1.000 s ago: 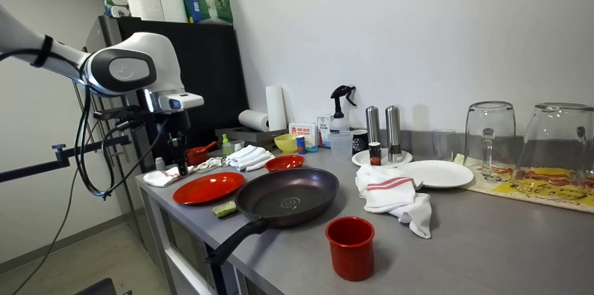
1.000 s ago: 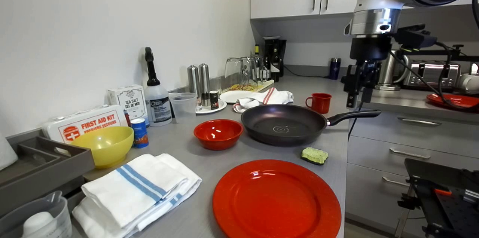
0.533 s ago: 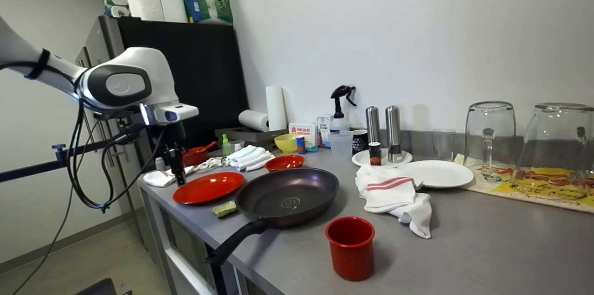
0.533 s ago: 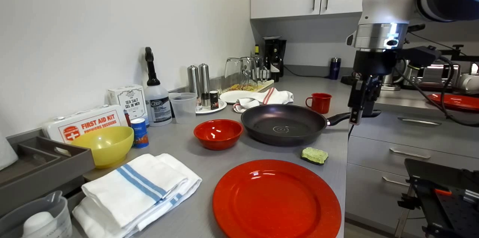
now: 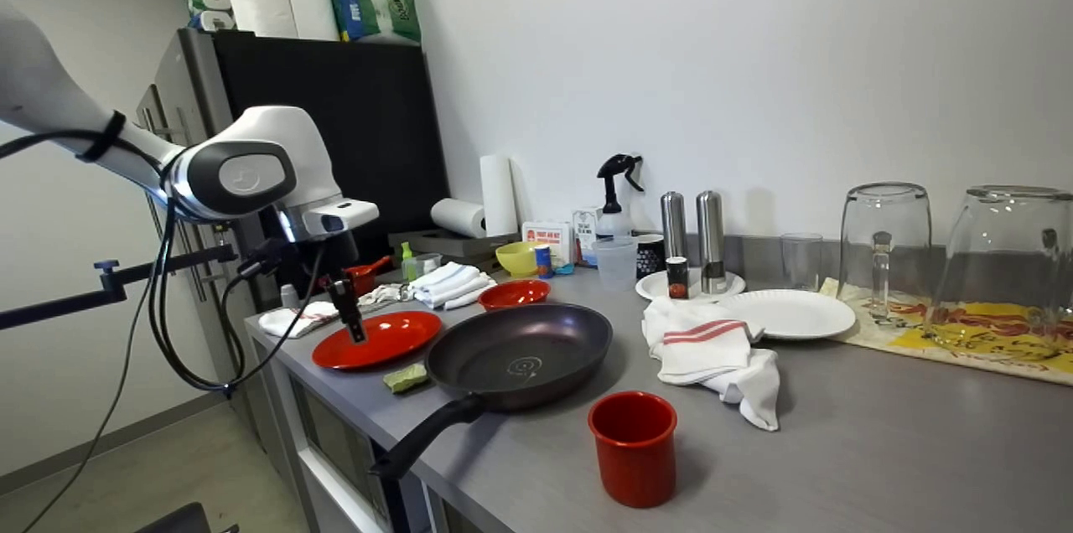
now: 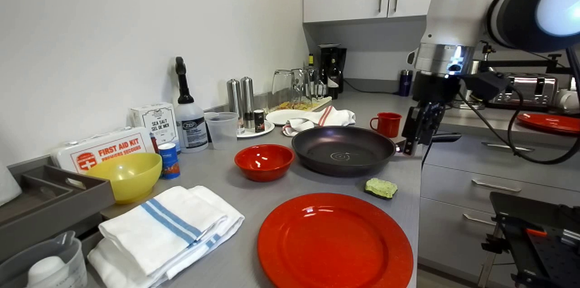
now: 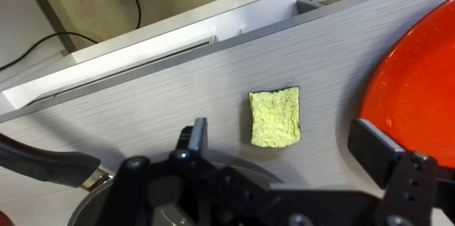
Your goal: Pick up the sponge and put it on the black pan, use the sponge to scrub the pan and place the sponge back on the countertop
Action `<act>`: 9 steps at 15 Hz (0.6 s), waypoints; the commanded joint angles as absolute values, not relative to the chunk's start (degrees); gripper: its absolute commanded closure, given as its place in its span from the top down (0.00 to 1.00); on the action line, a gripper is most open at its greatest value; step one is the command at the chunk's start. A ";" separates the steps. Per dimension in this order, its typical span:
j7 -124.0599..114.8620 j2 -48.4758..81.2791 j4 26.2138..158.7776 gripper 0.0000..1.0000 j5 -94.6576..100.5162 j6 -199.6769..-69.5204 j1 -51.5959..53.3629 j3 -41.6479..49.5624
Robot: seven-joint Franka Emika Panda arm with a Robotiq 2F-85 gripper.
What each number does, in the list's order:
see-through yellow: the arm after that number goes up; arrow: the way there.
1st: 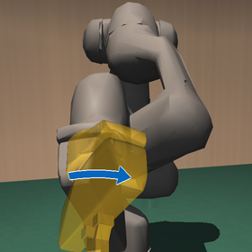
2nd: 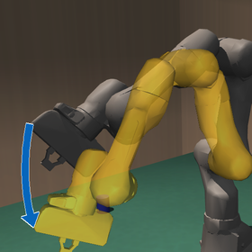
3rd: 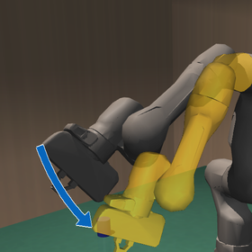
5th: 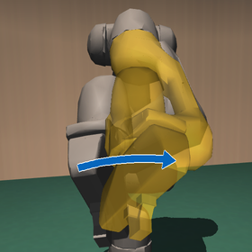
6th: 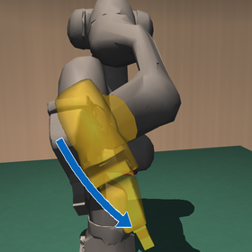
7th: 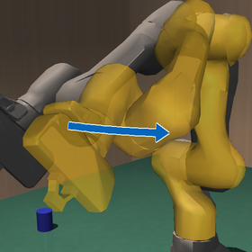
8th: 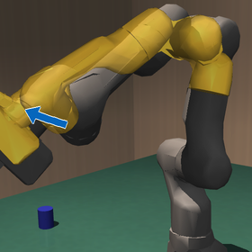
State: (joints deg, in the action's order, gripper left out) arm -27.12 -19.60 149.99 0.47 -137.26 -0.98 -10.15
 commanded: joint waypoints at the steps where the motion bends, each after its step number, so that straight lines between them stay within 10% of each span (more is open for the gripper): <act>1: -30.64 -13.66 147.39 1.00 3.45 -140.58 -2.10 -10.99; 9: -37.15 -6.93 143.75 1.00 3.69 -141.51 0.18 -10.68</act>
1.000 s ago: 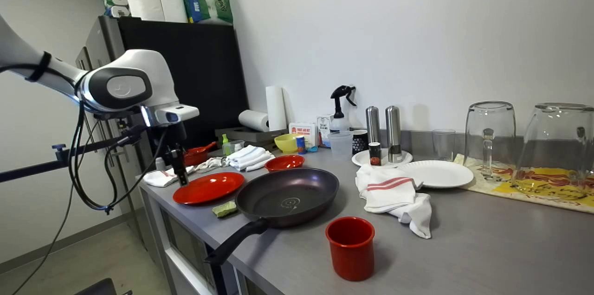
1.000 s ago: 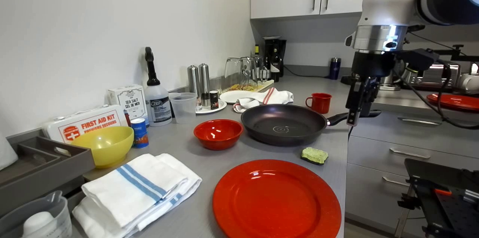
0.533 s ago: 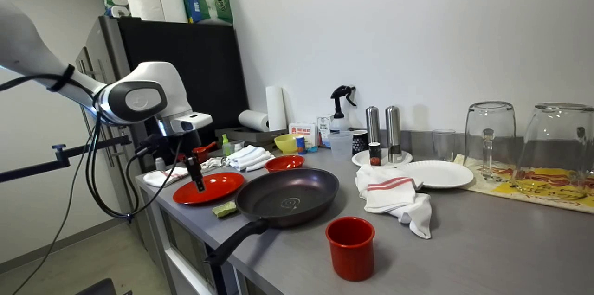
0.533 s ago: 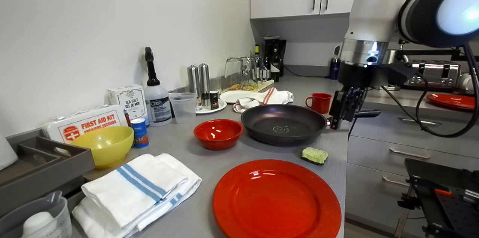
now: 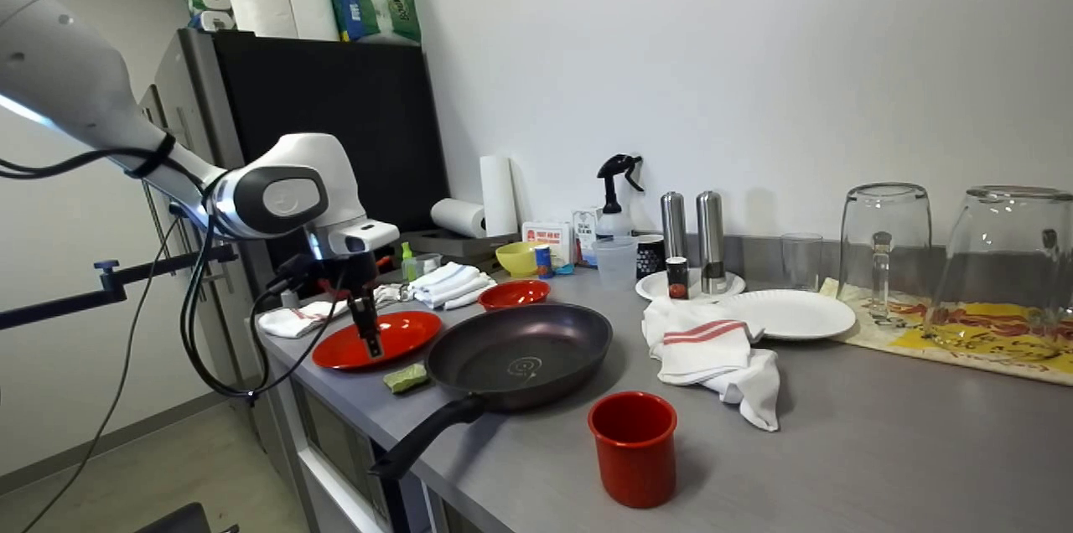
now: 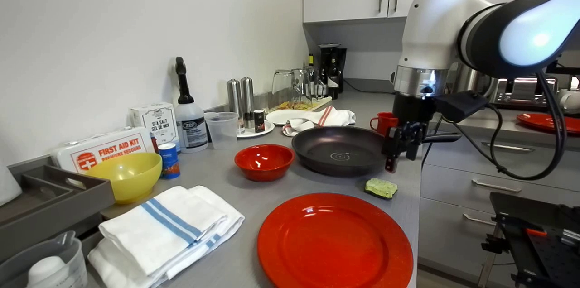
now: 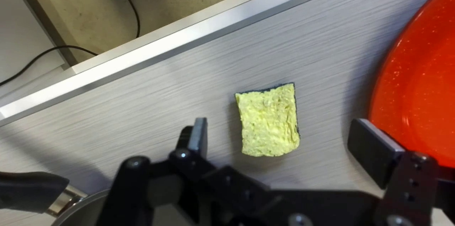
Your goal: Pick up the sponge and put it on the black pan, use the sponge to scrub the pan and place the sponge back on the countertop
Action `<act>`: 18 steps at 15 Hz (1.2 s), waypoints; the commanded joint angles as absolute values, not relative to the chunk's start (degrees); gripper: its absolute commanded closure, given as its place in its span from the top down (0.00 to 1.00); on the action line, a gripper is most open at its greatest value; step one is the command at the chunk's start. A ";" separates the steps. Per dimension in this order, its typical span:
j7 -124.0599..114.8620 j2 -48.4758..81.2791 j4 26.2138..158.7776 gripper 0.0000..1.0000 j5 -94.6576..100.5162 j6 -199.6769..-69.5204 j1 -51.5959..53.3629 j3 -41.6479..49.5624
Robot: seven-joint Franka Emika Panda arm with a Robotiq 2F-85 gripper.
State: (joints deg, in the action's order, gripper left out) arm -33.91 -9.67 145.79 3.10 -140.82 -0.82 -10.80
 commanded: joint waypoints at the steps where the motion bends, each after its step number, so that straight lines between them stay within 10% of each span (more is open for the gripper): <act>1: -38.16 -6.18 143.54 1.00 4.38 -142.06 0.25 -10.57; 18: -45.97 3.10 142.07 1.00 11.18 -151.38 2.29 -6.19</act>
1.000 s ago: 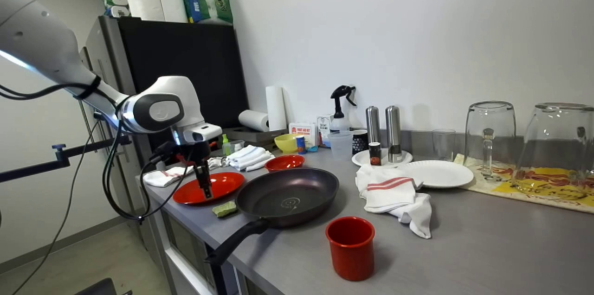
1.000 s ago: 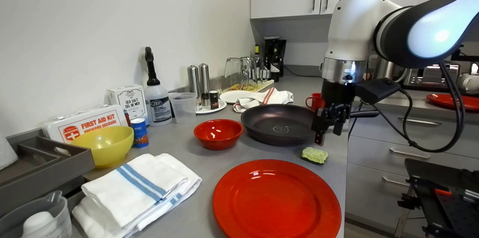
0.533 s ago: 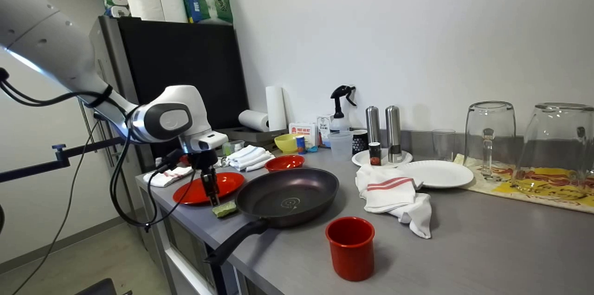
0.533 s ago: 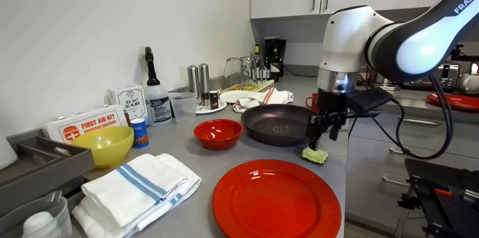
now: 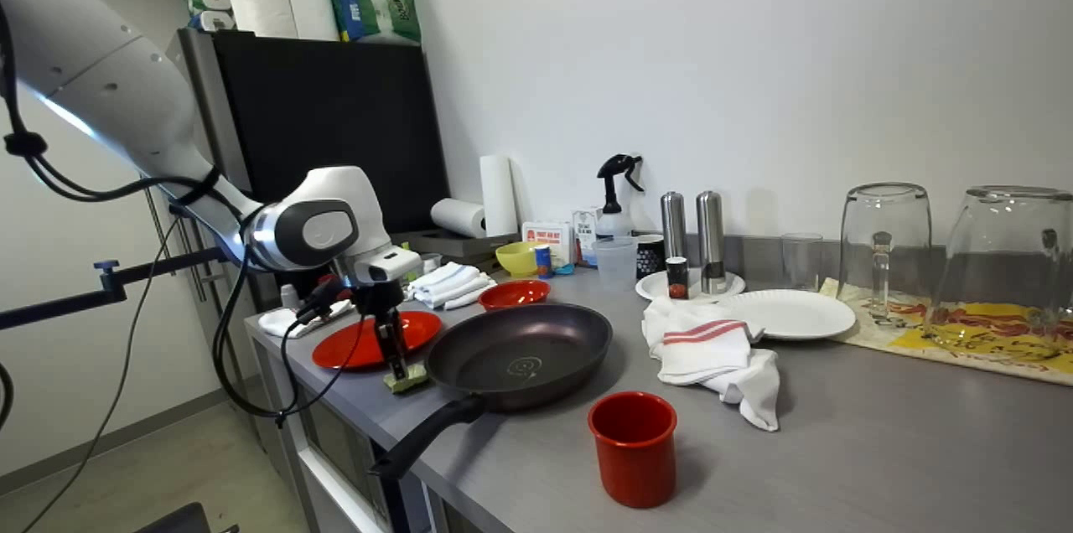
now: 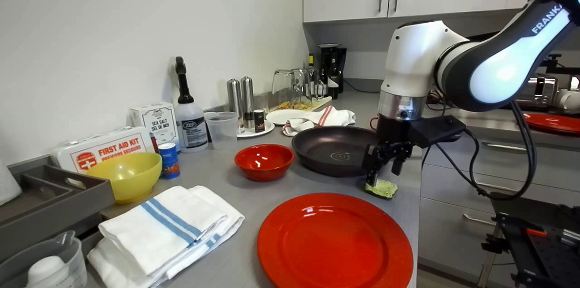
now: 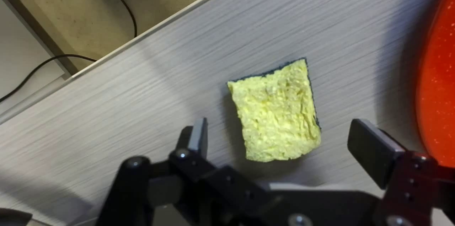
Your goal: Pick up the sponge and put it on the black pan, use the sponge to scrub the pan and place the sponge back on the countertop
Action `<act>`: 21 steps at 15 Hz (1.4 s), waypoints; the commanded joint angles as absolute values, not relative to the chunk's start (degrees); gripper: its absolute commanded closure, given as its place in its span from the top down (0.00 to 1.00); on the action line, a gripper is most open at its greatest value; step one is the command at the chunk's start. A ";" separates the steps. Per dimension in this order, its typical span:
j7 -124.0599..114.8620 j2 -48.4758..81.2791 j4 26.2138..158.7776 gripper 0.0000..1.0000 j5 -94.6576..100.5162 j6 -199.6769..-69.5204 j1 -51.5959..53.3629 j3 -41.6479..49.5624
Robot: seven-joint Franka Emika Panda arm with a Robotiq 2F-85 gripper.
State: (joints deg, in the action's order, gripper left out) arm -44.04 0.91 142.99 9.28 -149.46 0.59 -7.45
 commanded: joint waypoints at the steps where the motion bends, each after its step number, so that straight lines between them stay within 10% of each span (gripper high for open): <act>1: -45.81 3.59 142.13 1.00 11.30 -151.70 2.54 -5.97; 19: -30.27 5.59 143.18 1.00 12.26 -156.56 4.60 -2.35; 21: -29.17 5.46 143.20 0.74 11.77 -156.53 4.59 -2.13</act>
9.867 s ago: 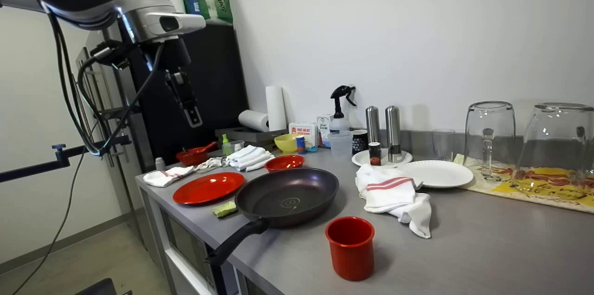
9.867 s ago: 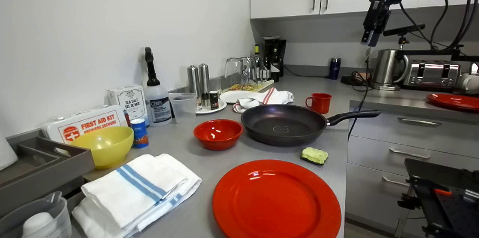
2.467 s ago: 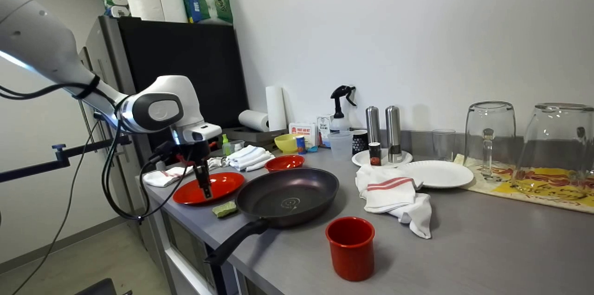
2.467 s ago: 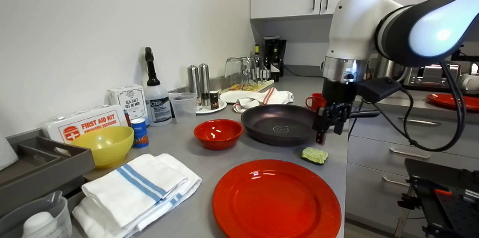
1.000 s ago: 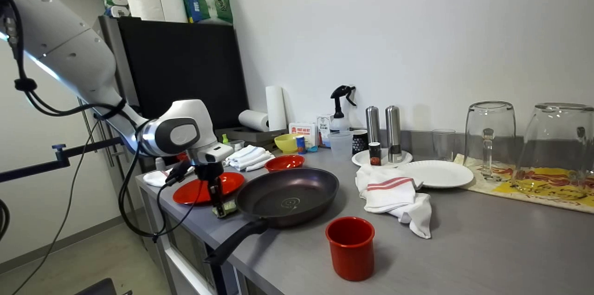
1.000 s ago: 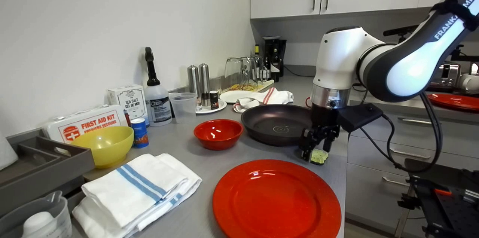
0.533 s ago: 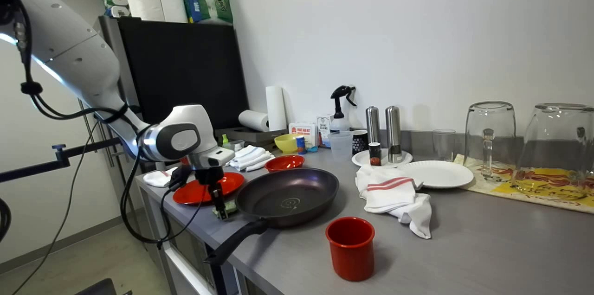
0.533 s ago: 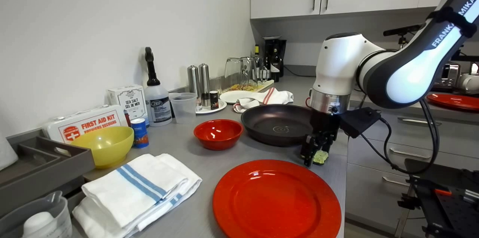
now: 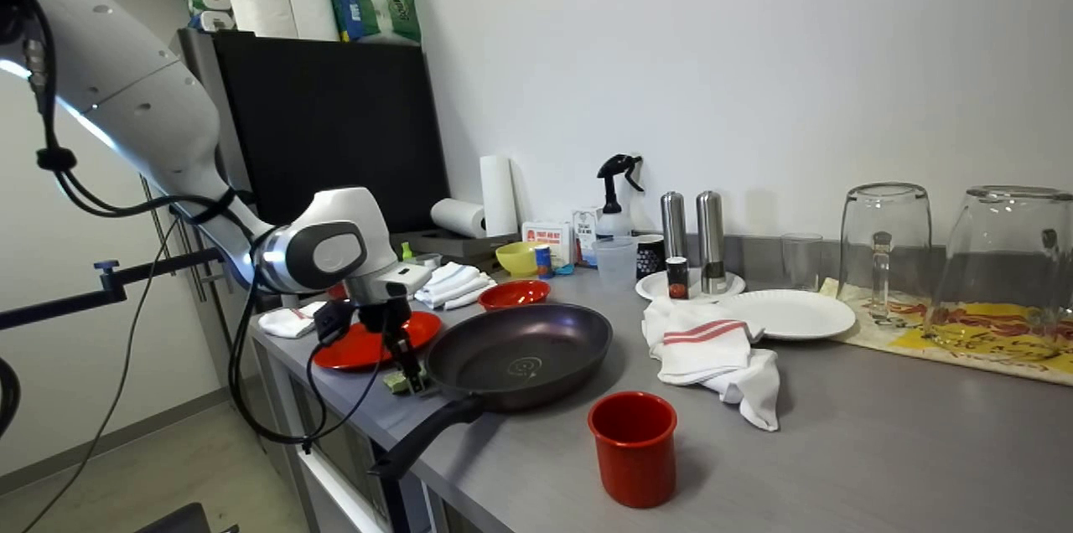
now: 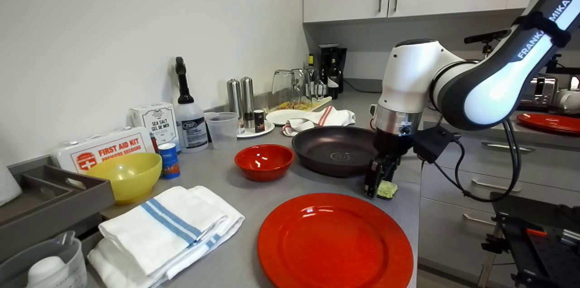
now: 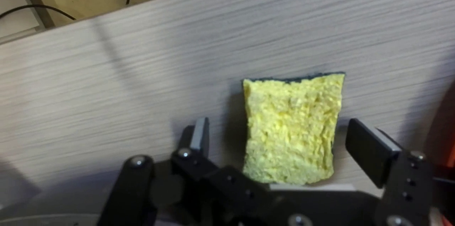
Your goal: Pick up the sponge and put it on the black pan, use the sponge to scrub the pan and place the sponge back on the countertop
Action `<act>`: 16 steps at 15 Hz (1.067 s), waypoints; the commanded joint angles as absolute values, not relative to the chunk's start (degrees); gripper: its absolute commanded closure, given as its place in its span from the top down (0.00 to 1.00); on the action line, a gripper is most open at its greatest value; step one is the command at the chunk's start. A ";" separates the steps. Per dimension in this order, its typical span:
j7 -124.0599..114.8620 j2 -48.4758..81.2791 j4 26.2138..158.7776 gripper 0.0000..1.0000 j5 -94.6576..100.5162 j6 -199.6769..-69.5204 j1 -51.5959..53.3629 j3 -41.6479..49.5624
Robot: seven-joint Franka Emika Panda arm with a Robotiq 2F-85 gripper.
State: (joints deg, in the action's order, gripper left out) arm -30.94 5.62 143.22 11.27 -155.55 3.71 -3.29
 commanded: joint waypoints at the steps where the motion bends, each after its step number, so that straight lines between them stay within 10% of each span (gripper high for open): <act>1: -28.70 5.42 143.23 0.67 11.64 -156.51 4.61 -2.07; 6: -27.57 4.96 143.07 0.29 11.07 -156.36 4.64 -2.27; 16: -25.79 0.63 142.91 0.28 7.00 -152.82 4.49 -3.00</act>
State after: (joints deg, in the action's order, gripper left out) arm -27.81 4.58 142.91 9.74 -155.51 3.80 -3.02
